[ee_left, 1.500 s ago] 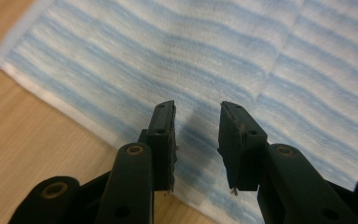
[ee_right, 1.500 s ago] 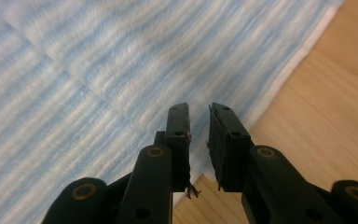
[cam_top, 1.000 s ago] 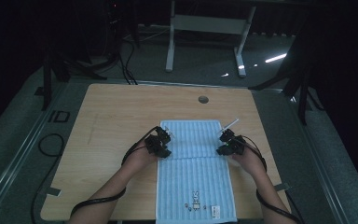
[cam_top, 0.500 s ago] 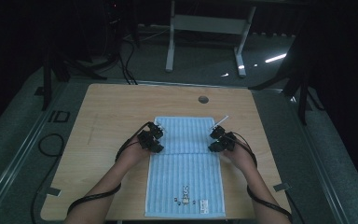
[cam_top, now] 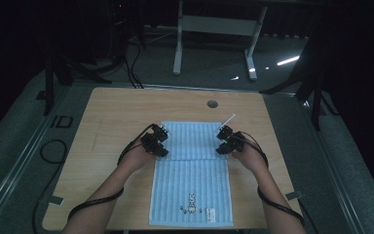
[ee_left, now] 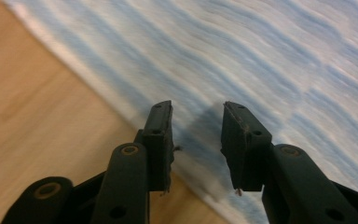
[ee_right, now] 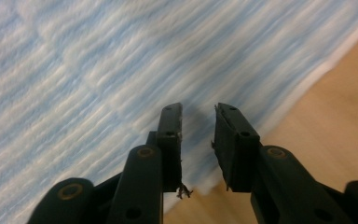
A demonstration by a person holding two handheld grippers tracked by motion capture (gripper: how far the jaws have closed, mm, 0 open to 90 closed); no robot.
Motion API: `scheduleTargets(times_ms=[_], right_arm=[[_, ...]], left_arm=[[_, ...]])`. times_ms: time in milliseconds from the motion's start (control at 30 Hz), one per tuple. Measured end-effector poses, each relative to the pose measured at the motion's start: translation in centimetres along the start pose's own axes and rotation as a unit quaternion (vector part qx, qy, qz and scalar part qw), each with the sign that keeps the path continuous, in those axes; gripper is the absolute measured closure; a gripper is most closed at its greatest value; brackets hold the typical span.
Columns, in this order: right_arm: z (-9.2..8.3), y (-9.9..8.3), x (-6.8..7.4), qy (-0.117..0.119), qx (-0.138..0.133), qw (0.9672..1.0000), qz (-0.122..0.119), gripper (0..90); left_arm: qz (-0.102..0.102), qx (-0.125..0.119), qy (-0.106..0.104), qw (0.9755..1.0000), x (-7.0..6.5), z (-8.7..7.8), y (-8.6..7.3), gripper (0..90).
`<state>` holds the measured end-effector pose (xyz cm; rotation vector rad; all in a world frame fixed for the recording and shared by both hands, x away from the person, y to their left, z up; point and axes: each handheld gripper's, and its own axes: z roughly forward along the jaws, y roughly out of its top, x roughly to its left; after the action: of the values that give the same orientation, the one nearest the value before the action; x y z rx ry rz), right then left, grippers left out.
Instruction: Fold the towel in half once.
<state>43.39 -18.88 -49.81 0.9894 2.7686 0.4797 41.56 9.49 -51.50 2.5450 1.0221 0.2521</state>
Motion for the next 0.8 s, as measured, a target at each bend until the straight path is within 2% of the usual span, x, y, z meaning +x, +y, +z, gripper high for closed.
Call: scheduleTargets(times_ms=[67,133,267,300,333,400,467,500,567,600,633,700,800], right_arm=[[-0.3,0.3,-0.3,-0.002,-0.004,1.0000,0.002,70.9],[-0.8,1.2,-1.7,-0.011,-0.009,0.9997,0.019,70.0],[-0.4,2.4,-3.3,-0.014,0.008,0.9993,0.035,68.1],[-0.3,2.7,-3.7,-0.015,0.011,0.9990,0.040,68.1],[-0.2,3.0,-4.1,-0.016,0.011,0.9988,0.045,68.1],[0.1,3.6,-5.0,-0.016,0.011,0.9980,0.061,66.0],[0.3,3.9,-5.4,-0.020,0.010,0.9974,0.068,66.0],[1.0,4.5,-6.2,-0.029,0.012,0.9966,0.076,62.1],[1.5,4.8,-6.6,-0.030,0.014,0.9960,0.084,60.7],[1.5,4.8,-6.6,-0.030,0.014,0.9960,0.084,60.7],[2.2,5.2,-7.0,-0.026,0.012,0.9955,0.091,55.4],[2.8,5.4,-7.2,-0.025,0.012,0.9951,0.094,53.0],[3.2,5.7,-7.5,-0.026,0.012,0.9940,0.105,51.8]], left_arm=[[-0.007,-0.003,-0.002,1.0000,0.4,-0.1,0.2,59.2],[-0.025,-0.011,0.003,0.9996,1.7,-0.6,0.9,58.6],[-0.047,-0.009,0.017,0.9987,3.4,-0.8,2.1,57.5],[-0.047,-0.009,0.017,0.9987,3.4,-0.8,2.1,57.4],[-0.060,-0.008,0.021,0.9979,4.3,-0.7,2.7,57.4],[-0.076,-0.011,0.024,0.9967,5.1,-0.4,3.3,54.6],[-0.081,-0.010,0.027,0.9963,5.5,-0.2,3.5,54.5],[-0.090,-0.008,0.033,0.9953,6.1,0.4,3.9,54.4],[-0.110,-0.011,0.028,0.9935,6.9,1.0,4.2,52.7],[-0.110,-0.011,0.028,0.9935,6.9,1.0,4.2,52.7],[-0.120,-0.016,0.027,0.9922,7.4,1.6,4.5,52.7],[-0.123,-0.011,0.020,0.9921,7.7,2.2,4.7,52.6],[-0.117,-0.001,0.027,0.9928,7.8,2.7,4.9,50.8]])
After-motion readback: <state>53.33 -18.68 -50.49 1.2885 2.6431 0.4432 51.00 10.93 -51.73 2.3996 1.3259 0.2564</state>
